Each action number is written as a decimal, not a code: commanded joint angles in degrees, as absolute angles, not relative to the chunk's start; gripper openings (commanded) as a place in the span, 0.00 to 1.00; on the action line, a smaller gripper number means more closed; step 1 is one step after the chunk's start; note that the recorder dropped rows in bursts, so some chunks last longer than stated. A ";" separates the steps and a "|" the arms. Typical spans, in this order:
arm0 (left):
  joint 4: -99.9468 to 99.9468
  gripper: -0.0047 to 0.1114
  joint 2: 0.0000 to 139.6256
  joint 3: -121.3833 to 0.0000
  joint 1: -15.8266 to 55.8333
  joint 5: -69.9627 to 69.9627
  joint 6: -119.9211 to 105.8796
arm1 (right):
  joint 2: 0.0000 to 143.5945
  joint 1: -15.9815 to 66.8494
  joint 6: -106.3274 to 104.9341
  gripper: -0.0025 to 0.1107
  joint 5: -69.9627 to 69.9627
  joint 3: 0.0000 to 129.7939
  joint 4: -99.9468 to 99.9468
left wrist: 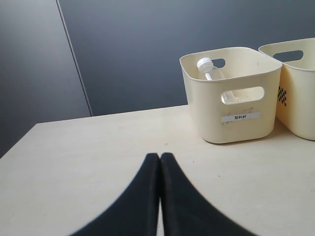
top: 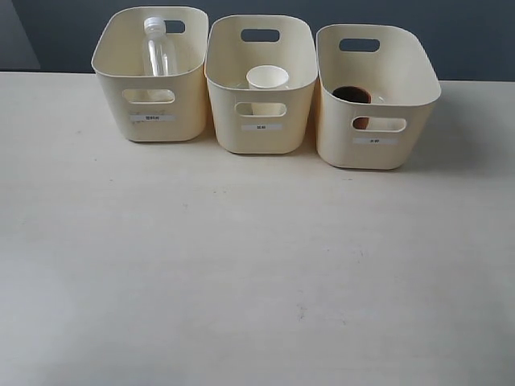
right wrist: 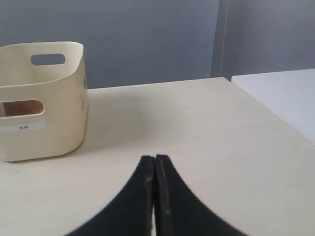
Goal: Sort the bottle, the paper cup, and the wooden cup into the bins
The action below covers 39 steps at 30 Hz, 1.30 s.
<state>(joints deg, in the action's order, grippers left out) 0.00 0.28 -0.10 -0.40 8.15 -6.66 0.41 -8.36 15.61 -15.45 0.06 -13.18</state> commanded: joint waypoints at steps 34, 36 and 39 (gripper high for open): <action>0.00 0.04 0.00 0.00 -0.43 7.73 -6.58 | 0.00 -8.53 15.16 0.02 -15.65 0.00 -10.07; 0.00 0.04 0.00 0.00 -0.43 7.73 -6.58 | 0.00 -8.53 15.16 0.02 -15.75 0.00 -10.07; 0.00 0.04 0.00 0.00 -0.43 7.73 -6.58 | 0.00 -8.53 15.16 0.02 -15.75 0.00 -10.07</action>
